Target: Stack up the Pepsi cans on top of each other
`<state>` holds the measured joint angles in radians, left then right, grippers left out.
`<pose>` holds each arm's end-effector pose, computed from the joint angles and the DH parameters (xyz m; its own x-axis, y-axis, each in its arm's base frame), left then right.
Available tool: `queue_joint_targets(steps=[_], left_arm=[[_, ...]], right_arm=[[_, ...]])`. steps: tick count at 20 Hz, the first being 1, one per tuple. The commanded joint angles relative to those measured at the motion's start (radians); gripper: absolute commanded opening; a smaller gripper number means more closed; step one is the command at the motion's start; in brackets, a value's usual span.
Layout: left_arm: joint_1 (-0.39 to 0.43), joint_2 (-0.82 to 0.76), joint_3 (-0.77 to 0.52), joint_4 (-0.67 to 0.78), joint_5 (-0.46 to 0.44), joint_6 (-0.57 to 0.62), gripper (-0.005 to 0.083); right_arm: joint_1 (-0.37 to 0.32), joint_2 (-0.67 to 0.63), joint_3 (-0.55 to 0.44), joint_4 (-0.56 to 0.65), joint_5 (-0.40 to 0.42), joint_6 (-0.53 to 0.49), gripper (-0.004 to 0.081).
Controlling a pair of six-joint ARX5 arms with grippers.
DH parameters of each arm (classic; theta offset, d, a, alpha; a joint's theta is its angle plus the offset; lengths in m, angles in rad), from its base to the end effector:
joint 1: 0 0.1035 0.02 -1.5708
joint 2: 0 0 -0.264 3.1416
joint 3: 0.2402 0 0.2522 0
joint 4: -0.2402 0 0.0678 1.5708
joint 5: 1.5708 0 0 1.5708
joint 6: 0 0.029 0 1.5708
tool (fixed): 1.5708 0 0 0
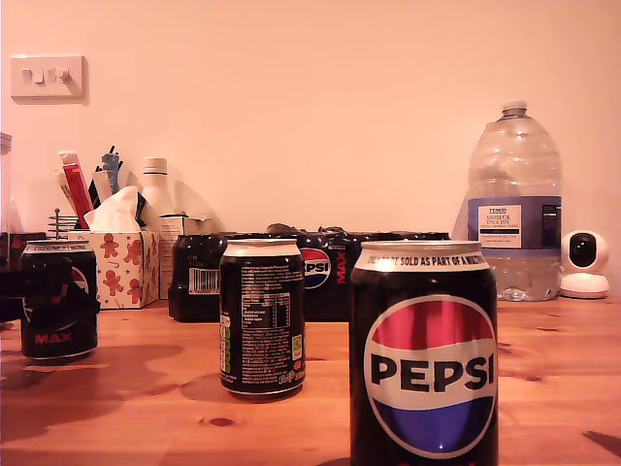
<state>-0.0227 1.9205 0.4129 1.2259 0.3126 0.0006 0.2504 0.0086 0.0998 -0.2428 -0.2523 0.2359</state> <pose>0.2772 -0.0152 0.0843 0.9068 -0.3282 -0.2645 0.3171 0.9446 -0.0849 0.0847 0.0291 0.1733 0.8655 0.4790 -0.1462 -0.4316 0.8614 0.2677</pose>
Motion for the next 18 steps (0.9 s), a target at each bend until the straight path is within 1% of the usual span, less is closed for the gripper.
queue_joint_targets(steps=[1, 2, 3, 4, 5, 6, 9, 13, 18], left_arm=[[-0.003, 0.017, 0.002, 0.004, 0.000, 0.008, 0.0755], [-0.003, 0.017, 0.002, 0.012, 0.000, 0.008, 0.0714], [-0.005, 0.017, 0.002, 0.013, 0.000, 0.008, 0.0647], [-0.007, 0.017, 0.002, 0.013, 0.001, 0.008, 0.0550], [-0.007, 0.017, 0.002, 0.012, 0.001, 0.011, 0.0474], [-0.007, 0.017, 0.002, 0.012, 0.002, 0.024, 0.0437], [-0.007, 0.016, 0.002, 0.019, 0.023, 0.034, 0.0427], [-0.029, -0.004, 0.002, 0.018, 0.047, 0.035, 0.0427], [-0.064, -0.105, 0.002, -0.081, 0.047, 0.061, 0.0427]], right_arm=[[0.003, -0.005, 0.007, 0.005, 0.001, 0.000, -0.0011], [0.003, -0.005, 0.007, 0.005, 0.001, 0.000, -0.0011], [0.003, -0.005, 0.007, 0.005, 0.001, 0.000, -0.0011], [0.003, -0.005, 0.007, 0.005, 0.001, 0.000, -0.0011], [0.003, -0.005, 0.007, 0.006, 0.001, 0.000, -0.0011], [0.003, -0.005, 0.007, 0.005, 0.001, 0.000, -0.0011], [0.003, -0.005, 0.007, 0.005, 0.000, 0.000, -0.0011], [0.003, -0.005, 0.007, 0.005, 0.001, 0.000, -0.0011], [0.003, -0.005, 0.007, 0.005, 0.001, 0.000, -0.0011]])
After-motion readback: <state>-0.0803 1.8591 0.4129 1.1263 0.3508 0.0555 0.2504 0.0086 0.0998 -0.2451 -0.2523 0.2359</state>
